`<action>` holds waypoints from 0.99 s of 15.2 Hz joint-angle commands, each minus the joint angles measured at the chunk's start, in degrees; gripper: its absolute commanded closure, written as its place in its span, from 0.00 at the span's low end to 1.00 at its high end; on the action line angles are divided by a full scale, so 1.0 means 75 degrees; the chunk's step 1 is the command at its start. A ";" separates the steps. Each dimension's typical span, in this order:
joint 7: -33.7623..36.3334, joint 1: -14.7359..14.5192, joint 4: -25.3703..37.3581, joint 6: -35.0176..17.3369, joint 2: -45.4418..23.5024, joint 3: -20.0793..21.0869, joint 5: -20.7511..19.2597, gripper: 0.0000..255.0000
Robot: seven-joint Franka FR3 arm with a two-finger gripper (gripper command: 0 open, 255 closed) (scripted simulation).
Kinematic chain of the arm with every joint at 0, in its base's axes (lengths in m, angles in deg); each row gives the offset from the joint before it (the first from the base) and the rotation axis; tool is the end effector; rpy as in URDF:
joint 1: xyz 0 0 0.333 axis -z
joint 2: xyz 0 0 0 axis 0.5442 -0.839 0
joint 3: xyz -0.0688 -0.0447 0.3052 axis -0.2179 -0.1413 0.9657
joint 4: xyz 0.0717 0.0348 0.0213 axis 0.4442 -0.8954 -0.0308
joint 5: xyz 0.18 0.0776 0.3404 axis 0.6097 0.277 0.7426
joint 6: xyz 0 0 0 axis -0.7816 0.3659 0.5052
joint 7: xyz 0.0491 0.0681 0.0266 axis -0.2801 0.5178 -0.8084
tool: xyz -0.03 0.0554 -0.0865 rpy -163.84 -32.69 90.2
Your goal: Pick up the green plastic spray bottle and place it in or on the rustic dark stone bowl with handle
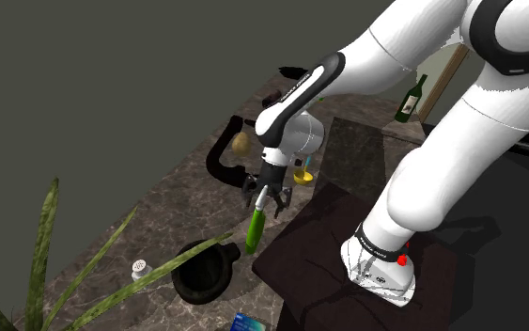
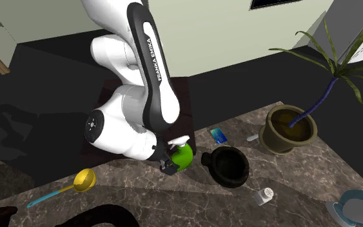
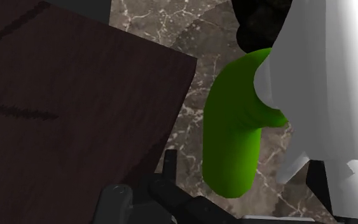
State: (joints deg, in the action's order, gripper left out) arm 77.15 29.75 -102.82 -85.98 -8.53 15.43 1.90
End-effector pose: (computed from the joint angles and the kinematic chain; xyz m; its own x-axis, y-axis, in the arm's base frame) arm 0.3415 0.0756 0.2240 0.2870 -0.8178 -0.4989 -0.9417 -0.3362 0.0094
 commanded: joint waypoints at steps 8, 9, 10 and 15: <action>-0.0189 -0.0123 0.0007 -0.0283 -0.0292 0.0095 0.0335 0.00; -0.0188 -0.0122 0.0007 -0.0282 -0.0291 0.0094 0.0333 0.00; -0.0188 -0.0122 0.0007 -0.0282 -0.0291 0.0094 0.0333 0.00; -0.0188 -0.0122 0.0007 -0.0282 -0.0291 0.0095 0.0333 1.00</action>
State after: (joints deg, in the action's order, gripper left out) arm 75.73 28.84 -102.75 -88.11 -10.71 16.13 4.41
